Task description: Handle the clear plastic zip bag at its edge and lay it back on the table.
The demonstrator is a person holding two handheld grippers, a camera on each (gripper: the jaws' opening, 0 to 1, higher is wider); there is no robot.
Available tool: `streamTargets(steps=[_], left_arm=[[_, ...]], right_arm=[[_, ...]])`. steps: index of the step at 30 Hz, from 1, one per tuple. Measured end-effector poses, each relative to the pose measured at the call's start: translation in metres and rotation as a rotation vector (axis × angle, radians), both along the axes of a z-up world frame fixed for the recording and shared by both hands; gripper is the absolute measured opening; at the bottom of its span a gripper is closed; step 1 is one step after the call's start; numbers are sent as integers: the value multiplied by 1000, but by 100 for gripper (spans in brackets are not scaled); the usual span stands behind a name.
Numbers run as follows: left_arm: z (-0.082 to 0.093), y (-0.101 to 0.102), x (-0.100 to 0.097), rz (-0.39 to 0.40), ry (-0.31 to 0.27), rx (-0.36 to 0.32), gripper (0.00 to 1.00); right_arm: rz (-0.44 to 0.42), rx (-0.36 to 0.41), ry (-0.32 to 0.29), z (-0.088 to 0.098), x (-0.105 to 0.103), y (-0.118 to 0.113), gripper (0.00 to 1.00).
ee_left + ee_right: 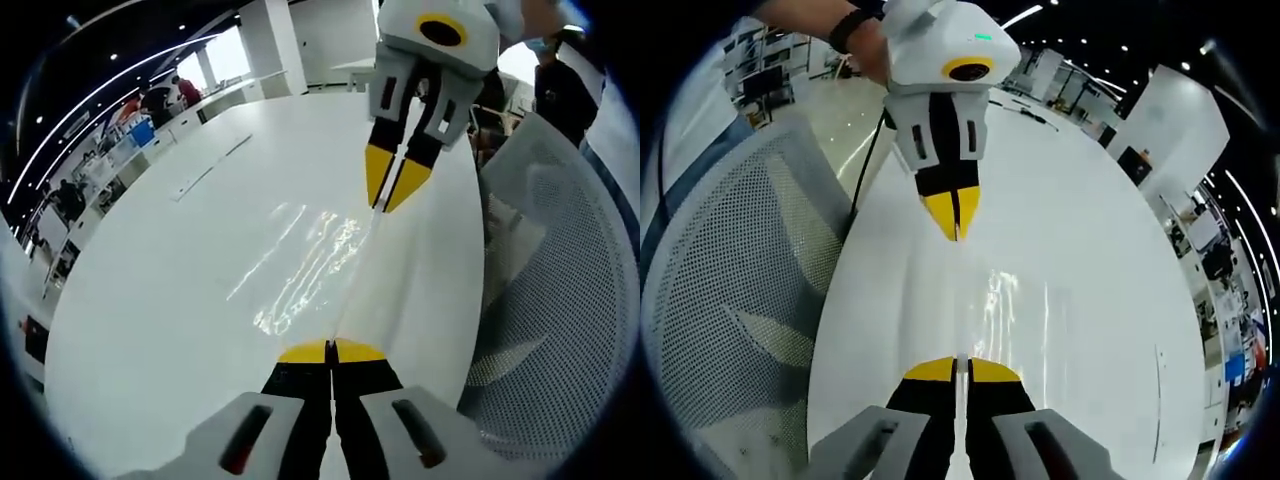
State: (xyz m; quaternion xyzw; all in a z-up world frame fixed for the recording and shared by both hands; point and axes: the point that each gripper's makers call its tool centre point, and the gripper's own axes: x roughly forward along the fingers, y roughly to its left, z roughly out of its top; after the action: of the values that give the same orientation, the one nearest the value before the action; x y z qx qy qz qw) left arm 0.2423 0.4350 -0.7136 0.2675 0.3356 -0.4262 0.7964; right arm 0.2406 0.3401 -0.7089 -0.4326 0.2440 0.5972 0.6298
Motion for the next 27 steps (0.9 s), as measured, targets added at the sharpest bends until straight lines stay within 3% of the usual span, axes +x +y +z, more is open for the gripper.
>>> streamTargets(steps=[27], left_arm=[[0,6,-1,13,9,1,0]], right_arm=[[-14,-6,-3,0,0,-8,0]])
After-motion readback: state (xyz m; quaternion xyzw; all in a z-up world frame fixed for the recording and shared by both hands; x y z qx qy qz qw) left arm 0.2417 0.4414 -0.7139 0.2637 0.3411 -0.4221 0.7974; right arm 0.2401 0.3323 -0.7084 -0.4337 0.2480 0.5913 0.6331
